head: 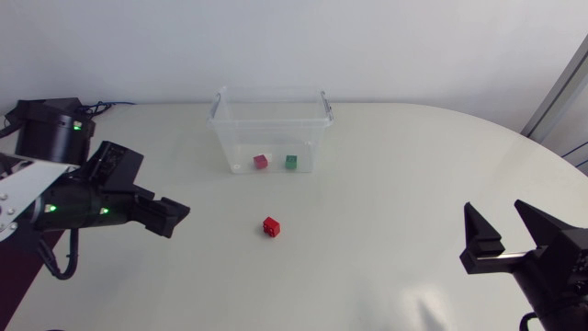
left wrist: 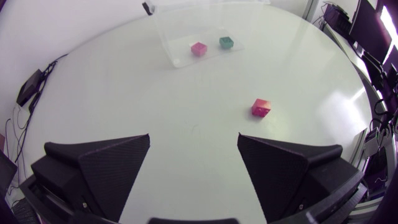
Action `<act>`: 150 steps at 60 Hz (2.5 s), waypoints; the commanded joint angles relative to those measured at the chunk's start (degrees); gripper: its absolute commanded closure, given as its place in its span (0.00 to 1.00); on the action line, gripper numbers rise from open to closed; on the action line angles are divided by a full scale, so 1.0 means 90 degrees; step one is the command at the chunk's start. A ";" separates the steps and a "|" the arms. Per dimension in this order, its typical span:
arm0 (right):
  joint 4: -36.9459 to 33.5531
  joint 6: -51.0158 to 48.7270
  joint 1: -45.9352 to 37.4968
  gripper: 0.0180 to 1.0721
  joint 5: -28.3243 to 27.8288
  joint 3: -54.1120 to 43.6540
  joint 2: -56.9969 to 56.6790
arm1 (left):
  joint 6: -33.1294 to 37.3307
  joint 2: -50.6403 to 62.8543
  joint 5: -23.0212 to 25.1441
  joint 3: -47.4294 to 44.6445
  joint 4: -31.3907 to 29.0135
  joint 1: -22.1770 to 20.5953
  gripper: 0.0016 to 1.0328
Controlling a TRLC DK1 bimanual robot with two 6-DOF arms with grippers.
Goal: Place the duplo bricks in the container
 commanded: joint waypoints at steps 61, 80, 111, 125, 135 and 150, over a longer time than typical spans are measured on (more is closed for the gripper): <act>0.0079 -0.0001 0.0050 0.04 -0.0029 -0.0130 -0.0052 | -0.0201 0.5357 -0.0635 0.3825 -0.1276 -0.2526 0.04; 0.0079 -0.0001 0.0050 0.04 -0.0029 -0.0130 -0.0052 | -0.0757 0.5894 -0.0626 0.4363 -0.1578 -0.2399 0.04; 0.0079 -0.0001 0.0050 0.04 -0.0029 -0.0130 -0.0052 | -0.0904 0.6431 -0.0616 0.4831 -0.1793 -0.2565 0.07; 0.0079 -0.0001 0.0050 0.04 -0.0029 -0.0130 -0.0052 | -0.0953 0.6529 -0.0567 0.4968 -0.1911 -0.2584 0.07; 0.0079 -0.0001 0.0050 0.04 -0.0029 -0.0130 -0.0052 | -0.0972 0.6548 -0.0567 0.4997 -0.1940 -0.2594 0.13; 0.0079 -0.0001 0.0050 0.04 -0.0029 -0.0130 -0.0052 | -0.0972 0.6627 -0.0567 0.5017 -0.2018 -0.2575 0.24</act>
